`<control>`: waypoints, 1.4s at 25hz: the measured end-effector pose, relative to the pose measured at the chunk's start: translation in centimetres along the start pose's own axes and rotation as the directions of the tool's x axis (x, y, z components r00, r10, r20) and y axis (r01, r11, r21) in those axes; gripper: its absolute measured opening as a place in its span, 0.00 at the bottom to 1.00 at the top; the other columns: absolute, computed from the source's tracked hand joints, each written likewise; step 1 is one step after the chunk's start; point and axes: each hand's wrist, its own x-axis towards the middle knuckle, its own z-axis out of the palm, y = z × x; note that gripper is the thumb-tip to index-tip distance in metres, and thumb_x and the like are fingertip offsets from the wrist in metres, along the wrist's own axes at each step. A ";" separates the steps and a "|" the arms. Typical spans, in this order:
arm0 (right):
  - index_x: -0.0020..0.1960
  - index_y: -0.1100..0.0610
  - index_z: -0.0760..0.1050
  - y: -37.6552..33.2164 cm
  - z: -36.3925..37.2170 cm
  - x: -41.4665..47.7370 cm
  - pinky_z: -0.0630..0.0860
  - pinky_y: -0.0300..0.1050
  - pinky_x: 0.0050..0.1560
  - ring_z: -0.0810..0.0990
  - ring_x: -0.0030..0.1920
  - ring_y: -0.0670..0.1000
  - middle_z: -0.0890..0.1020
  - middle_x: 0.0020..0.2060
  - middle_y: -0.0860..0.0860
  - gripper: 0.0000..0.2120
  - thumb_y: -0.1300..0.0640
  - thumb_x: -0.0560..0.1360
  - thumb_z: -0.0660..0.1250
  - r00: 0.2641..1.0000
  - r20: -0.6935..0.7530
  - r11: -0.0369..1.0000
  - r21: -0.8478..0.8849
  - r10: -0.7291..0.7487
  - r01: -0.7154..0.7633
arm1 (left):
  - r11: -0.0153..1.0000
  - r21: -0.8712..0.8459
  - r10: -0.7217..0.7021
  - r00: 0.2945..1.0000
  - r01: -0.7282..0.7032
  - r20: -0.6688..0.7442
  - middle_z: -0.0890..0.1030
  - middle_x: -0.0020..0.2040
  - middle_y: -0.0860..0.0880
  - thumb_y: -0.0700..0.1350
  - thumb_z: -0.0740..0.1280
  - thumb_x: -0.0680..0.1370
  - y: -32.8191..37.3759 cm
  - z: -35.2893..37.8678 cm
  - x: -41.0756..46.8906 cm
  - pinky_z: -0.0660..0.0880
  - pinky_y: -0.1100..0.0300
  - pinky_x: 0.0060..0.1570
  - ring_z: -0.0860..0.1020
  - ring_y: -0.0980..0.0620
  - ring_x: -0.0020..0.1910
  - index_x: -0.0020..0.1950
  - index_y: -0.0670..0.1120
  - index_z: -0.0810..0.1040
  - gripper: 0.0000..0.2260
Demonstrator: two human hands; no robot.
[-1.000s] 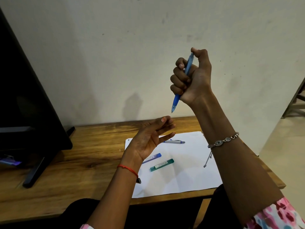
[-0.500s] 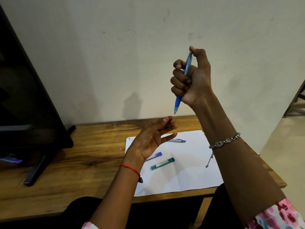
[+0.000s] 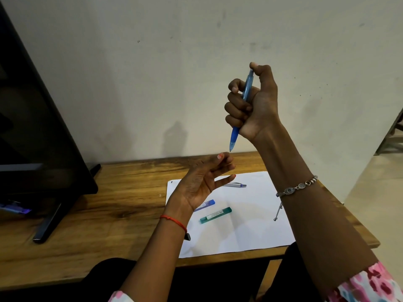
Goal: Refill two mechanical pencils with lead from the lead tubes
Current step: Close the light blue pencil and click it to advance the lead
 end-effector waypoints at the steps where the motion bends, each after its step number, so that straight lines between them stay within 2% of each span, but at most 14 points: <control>1: 0.28 0.57 0.66 0.0 0.0 0.0 0.52 0.32 0.20 0.53 0.17 0.44 0.58 0.15 0.46 0.25 0.42 0.76 0.49 1.000 0.003 1.000 -0.004 0.003 -0.003 | 1.000 -0.001 -0.001 1.000 0.001 -0.001 0.84 0.35 0.52 0.41 0.60 0.76 0.0 0.0 0.0 0.81 0.60 0.38 0.83 0.56 0.37 0.37 0.47 0.84 0.15; 8: 0.27 0.57 0.67 0.2 -0.2 0.0 0.52 0.33 0.21 0.53 0.18 0.44 0.58 0.16 0.46 0.27 0.41 0.76 0.49 1.000 -0.006 1.000 0.010 -0.009 0.009 | 1.000 -0.005 -0.004 1.000 0.004 0.009 0.84 0.35 0.52 0.41 0.60 0.76 0.1 0.0 0.0 0.81 0.60 0.38 0.83 0.56 0.37 0.36 0.47 0.84 0.15; 12: 0.27 0.57 0.63 0.2 -0.2 0.1 0.52 0.32 0.21 0.53 0.17 0.44 0.58 0.15 0.46 0.25 0.43 0.76 0.48 1.000 -0.018 1.000 0.007 -0.007 0.007 | 1.000 -0.010 -0.004 1.000 0.004 0.015 0.84 0.34 0.52 0.41 0.61 0.76 0.0 0.0 0.0 0.81 0.60 0.38 0.83 0.56 0.36 0.36 0.47 0.84 0.14; 24: 0.28 0.58 0.67 0.8 -0.5 0.2 0.53 0.32 0.20 0.54 0.17 0.44 0.58 0.15 0.46 0.27 0.40 0.76 0.49 1.000 -0.026 1.000 -0.005 -0.002 0.002 | 1.000 -0.014 -0.017 1.000 0.017 0.003 0.84 0.34 0.51 0.40 0.60 0.77 -0.4 0.0 0.1 0.81 0.59 0.40 0.83 0.55 0.36 0.36 0.46 0.84 0.15; 28: 0.27 0.57 0.64 1.1 -0.8 0.4 0.53 0.31 0.20 0.53 0.17 0.44 0.58 0.15 0.46 0.25 0.43 0.77 0.48 0.999 -0.049 1.000 -0.003 0.005 -0.005 | 1.000 -0.018 -0.024 1.000 0.024 -0.011 0.84 0.35 0.51 0.41 0.61 0.77 -0.6 -0.2 0.2 0.81 0.58 0.40 0.83 0.55 0.36 0.36 0.46 0.84 0.14; 35: 0.28 0.58 0.65 1.6 -1.1 0.5 0.54 0.31 0.20 0.54 0.17 0.44 0.59 0.15 0.46 0.26 0.43 0.77 0.48 0.998 -0.058 1.000 -0.007 0.013 -0.014 | 0.997 -0.044 -0.058 0.997 0.056 -0.051 0.85 0.35 0.51 0.43 0.61 0.77 -0.9 -0.3 0.3 0.81 0.59 0.39 0.83 0.55 0.36 0.36 0.46 0.84 0.15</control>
